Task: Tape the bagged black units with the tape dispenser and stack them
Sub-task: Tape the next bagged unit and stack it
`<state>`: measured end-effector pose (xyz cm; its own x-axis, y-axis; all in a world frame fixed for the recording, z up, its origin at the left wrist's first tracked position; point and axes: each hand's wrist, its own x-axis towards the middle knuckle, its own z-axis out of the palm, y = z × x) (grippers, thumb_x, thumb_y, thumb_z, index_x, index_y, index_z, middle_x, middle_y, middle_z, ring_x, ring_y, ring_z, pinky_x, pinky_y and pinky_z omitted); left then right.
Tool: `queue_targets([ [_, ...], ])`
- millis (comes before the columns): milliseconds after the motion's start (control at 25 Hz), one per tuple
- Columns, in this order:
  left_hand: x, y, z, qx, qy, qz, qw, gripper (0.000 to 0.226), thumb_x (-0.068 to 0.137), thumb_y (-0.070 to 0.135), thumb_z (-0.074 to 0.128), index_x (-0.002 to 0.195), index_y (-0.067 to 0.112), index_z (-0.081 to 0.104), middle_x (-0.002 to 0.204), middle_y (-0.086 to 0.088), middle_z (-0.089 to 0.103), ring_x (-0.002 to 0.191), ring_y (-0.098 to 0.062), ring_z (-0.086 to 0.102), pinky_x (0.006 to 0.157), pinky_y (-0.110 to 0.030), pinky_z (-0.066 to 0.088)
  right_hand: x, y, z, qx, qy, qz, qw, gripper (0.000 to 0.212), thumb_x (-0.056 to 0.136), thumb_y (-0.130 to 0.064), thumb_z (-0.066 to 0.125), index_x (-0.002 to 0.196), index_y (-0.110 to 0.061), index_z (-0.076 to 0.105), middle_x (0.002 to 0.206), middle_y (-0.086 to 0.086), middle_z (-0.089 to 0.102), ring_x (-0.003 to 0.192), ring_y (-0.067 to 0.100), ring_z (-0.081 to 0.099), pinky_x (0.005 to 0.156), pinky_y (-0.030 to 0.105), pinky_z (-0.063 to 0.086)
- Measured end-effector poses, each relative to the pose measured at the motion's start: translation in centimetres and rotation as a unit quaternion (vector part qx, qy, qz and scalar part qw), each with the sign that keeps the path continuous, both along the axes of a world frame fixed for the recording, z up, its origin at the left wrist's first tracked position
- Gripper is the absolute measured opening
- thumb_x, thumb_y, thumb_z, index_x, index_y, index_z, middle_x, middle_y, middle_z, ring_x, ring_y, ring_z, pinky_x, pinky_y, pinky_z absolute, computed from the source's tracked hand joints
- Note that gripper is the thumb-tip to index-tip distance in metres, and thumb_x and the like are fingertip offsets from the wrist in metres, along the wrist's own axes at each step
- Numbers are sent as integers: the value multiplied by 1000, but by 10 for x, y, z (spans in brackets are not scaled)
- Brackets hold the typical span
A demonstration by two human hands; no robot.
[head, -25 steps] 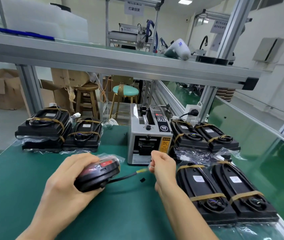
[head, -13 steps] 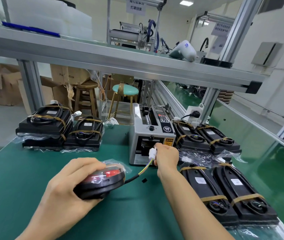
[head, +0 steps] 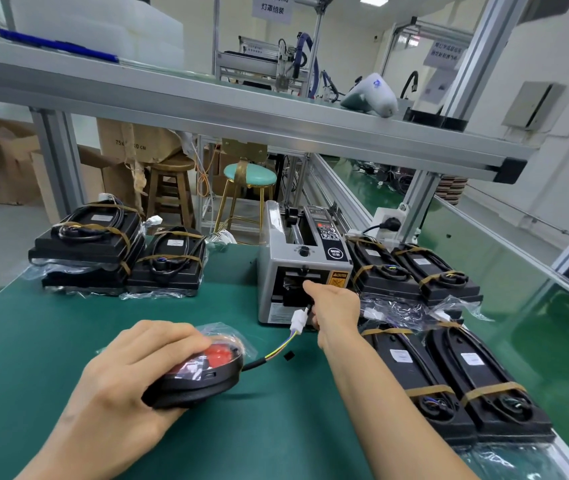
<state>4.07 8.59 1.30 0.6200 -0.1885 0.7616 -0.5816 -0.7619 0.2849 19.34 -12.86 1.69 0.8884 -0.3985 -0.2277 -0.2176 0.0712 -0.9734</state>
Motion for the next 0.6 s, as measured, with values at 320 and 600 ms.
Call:
queue_targets([
  [320,-1,-10,5,-30,12,32,999,37,63,21,70,99,14,72,101,8,63,90,-13,56,80,-31,44,-4,21,10,70,-5,-73,995,8,84,-5,68,77,-6,65,62,6,56,35,9,51,32,14,33],
  [600,-1,-34,9,-188,92,94,973,67,48,1,91,108,23,69,105,9,61,97,-15,59,89,-26,44,-101,17,34,110,-150,188,964,14,73,-33,74,67,-20,72,88,-15,66,84,-2,60,82,18,42],
])
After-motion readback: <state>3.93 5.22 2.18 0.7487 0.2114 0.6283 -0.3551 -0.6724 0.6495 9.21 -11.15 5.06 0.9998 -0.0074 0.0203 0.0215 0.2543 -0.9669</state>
